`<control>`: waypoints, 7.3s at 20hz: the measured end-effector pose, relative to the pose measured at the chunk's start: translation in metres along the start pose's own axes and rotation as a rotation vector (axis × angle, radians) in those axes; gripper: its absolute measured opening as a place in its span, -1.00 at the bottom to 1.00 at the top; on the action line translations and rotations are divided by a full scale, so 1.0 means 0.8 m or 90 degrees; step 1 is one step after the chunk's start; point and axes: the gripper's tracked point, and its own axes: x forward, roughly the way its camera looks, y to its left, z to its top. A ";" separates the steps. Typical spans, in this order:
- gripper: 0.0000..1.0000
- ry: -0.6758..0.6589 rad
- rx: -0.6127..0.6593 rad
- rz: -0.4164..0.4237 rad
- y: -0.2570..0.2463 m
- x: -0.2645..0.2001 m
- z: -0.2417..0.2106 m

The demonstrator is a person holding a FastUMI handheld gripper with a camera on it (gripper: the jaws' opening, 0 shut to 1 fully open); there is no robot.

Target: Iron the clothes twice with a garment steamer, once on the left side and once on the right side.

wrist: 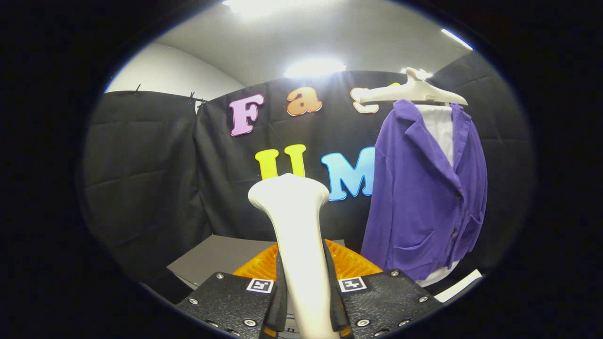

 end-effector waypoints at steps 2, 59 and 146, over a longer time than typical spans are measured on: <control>-0.29 -0.012 -0.010 -0.002 -0.021 -0.032 0.005; -0.26 0.055 0.044 -0.226 -0.326 0.082 -0.120; -0.24 -0.237 0.052 -0.390 -0.456 0.071 0.113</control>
